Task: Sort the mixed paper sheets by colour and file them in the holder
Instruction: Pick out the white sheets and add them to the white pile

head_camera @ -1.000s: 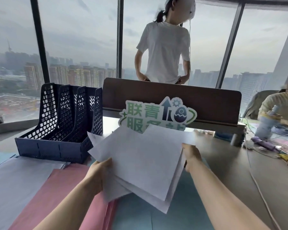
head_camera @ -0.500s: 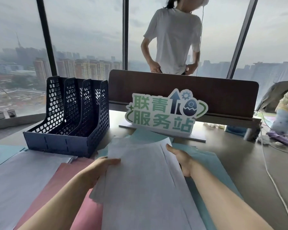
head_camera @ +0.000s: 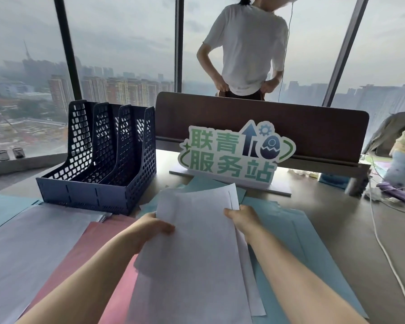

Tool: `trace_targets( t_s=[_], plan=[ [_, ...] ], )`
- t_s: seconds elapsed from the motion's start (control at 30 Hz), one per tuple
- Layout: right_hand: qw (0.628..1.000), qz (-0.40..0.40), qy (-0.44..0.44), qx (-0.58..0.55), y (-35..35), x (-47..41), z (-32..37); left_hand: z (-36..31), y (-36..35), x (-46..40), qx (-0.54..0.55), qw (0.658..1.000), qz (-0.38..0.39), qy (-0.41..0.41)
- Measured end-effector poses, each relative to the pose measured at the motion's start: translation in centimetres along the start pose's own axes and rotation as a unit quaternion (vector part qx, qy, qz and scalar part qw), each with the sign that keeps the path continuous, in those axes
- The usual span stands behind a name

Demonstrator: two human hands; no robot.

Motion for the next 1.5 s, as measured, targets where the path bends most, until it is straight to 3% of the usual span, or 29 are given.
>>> trace_targets(
  t_s=[0.17,0.27,0.37,0.47,0.53,0.63,0.8,0.9,1.03,1.23,1.5],
  plan=[
    [1.000,-0.013,0.008,0.027,0.3,-0.2,0.0,-0.2,0.2,-0.7,-0.046,0.998,-0.042,0.025],
    [1.000,0.009,-0.006,-0.018,0.4,-0.2,-0.1,-0.3,0.2,-0.6,-0.095,0.994,-0.062,0.009],
    [0.998,-0.017,-0.015,-0.063,0.9,-0.3,-0.3,-1.1,-0.3,0.0,-0.105,0.984,-0.082,-0.117],
    [0.992,-0.072,0.019,-0.106,1.5,-0.3,0.2,-2.0,-0.9,0.8,-0.036,0.970,-0.083,-0.227],
    [0.982,-0.064,0.039,-0.172,1.9,0.2,1.2,-2.9,-1.2,1.3,0.024,0.958,-0.088,-0.271],
    [0.973,-0.069,0.120,-0.187,2.7,1.3,4.1,-4.7,-1.5,2.2,0.068,0.939,-0.101,-0.323],
    [0.932,-0.173,0.282,-0.146,4.1,4.8,11.1,-8.4,-2.2,3.2,0.046,0.882,-0.196,-0.426],
    [0.925,-0.180,0.303,-0.139,3.8,5.9,11.0,-8.3,-2.2,3.0,0.082,0.885,-0.190,-0.417],
    [0.954,-0.137,0.230,-0.134,2.4,6.1,6.1,-4.1,-2.6,2.0,0.096,0.916,-0.160,-0.354],
    [0.961,-0.076,0.214,-0.158,1.2,5.2,2.3,-1.9,-2.7,1.3,0.142,0.930,-0.117,-0.319],
    [0.954,-0.131,0.266,-0.026,-0.3,7.3,6.8,-5.1,-0.5,2.5,0.070,0.919,-0.190,-0.339]
  ],
)
Point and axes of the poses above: each hand's wrist, its own x-axis away from the middle knuckle, its own y-axis out of the back of the hand, z = x × y, the point moved 1 cm from there along -x, towards the middle knuckle, and after that the axes turned 1 degree about -z, right-handed, at the moved point
